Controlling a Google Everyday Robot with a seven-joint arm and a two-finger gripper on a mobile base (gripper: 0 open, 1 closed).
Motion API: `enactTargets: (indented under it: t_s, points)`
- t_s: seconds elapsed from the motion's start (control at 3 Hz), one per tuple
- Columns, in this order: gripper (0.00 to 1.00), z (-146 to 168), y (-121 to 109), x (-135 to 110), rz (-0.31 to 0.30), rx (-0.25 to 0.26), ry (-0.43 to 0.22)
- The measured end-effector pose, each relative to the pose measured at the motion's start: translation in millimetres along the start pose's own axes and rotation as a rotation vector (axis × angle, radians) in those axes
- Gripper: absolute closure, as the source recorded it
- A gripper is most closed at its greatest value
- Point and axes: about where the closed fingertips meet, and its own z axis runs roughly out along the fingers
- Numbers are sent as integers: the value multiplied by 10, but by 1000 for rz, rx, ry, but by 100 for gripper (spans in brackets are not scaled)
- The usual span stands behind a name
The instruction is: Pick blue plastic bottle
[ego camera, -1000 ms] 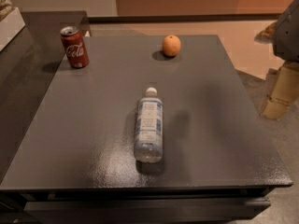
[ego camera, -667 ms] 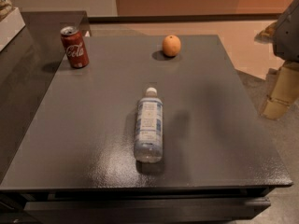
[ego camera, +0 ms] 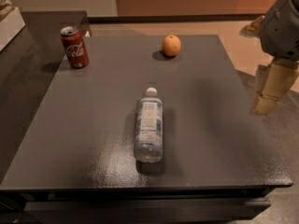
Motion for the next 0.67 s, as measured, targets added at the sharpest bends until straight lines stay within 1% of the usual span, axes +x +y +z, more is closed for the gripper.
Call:
enactTargets:
  t_s: [0.33, 0.67]
  points:
    - [0, 153, -39, -420, -207, -1, -62]
    - [0, 329, -40, -840, -451, -12, -106]
